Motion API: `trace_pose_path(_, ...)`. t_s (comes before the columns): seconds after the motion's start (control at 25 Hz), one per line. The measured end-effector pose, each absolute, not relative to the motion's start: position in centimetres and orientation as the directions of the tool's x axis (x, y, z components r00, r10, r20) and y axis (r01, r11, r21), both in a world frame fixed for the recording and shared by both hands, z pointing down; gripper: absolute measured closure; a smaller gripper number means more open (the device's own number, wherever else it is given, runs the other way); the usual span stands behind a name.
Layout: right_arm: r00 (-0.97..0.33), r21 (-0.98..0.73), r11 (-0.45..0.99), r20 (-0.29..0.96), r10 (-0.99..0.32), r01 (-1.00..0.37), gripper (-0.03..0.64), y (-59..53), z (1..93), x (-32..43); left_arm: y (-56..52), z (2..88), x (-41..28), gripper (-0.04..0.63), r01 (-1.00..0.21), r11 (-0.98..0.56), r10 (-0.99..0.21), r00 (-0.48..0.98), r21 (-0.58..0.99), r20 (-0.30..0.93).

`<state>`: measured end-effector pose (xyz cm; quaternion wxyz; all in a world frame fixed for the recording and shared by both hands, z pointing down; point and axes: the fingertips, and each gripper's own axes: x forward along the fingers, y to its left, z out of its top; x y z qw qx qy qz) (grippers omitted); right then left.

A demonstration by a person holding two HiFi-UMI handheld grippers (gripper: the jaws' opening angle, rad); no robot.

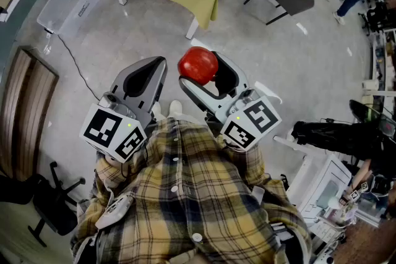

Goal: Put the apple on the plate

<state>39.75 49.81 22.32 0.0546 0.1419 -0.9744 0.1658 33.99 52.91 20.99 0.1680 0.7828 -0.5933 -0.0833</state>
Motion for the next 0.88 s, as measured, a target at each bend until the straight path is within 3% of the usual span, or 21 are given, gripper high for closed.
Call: trace_pose_path(0.88, -0.965, -0.335, 0.906, 0.127, -0.228, -0.258, 0.247, 46.6, 22.9, 41.2, 50.3, 22.0, 35.2, 0.588, -0.917, -0.197, -0.967, 0.24, 0.348, 0.084)
